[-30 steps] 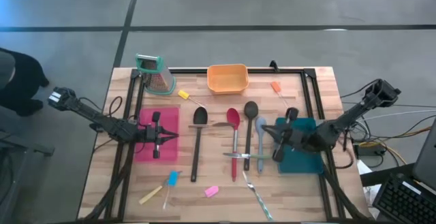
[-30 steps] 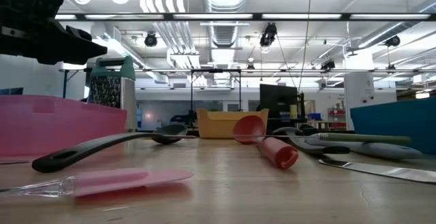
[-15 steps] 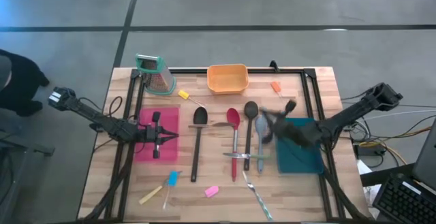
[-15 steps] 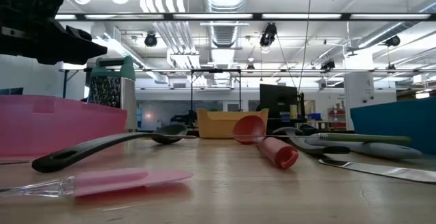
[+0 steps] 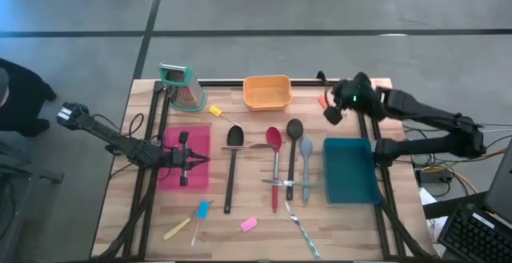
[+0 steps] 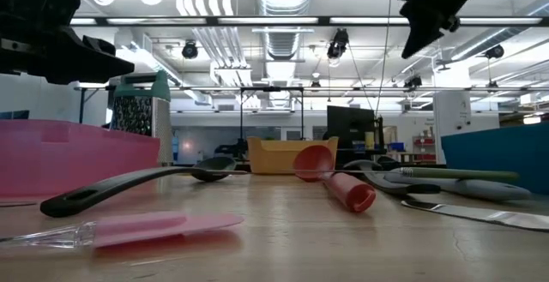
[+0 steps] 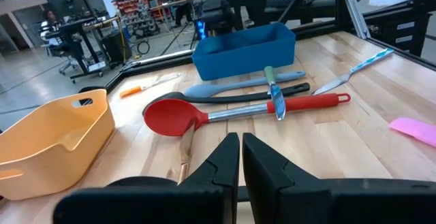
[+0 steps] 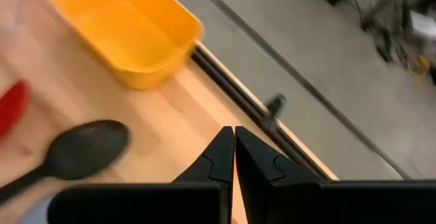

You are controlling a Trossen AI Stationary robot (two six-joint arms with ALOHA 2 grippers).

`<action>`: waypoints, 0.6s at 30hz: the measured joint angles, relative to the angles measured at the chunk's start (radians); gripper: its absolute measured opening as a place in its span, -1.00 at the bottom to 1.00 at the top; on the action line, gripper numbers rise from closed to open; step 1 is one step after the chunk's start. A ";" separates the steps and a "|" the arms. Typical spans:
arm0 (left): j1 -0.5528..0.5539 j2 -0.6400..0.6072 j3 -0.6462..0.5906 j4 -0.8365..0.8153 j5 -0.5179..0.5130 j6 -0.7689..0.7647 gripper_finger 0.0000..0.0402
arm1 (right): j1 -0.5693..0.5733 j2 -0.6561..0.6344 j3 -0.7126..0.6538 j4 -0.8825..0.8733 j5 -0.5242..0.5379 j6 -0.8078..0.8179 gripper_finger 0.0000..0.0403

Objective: Pick & Place Kitchen Items
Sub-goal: Put the orange spatula into the yellow bin

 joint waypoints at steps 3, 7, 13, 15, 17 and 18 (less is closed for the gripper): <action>0.000 0.000 0.000 0.000 0.000 0.000 -0.88 | -0.115 0.028 -0.015 -0.009 -0.058 -0.091 -0.96; 0.000 0.000 0.000 0.000 0.000 0.000 -0.88 | -0.201 0.090 -0.066 -0.013 -0.163 -0.174 -0.96; 0.000 0.000 0.000 0.000 0.000 0.000 -0.88 | -0.219 0.217 -0.097 -0.011 -0.173 -0.252 -0.96; 0.000 0.000 0.000 0.000 0.000 0.000 -0.88 | -0.219 0.255 -0.098 -0.012 -0.174 -0.270 -0.96; 0.000 0.000 0.000 0.000 0.000 0.000 -0.88 | -0.219 0.292 -0.095 -0.020 -0.174 -0.270 -0.96; 0.000 0.000 0.000 0.000 0.000 0.000 -0.88 | -0.219 0.308 -0.092 -0.022 -0.173 -0.263 -0.96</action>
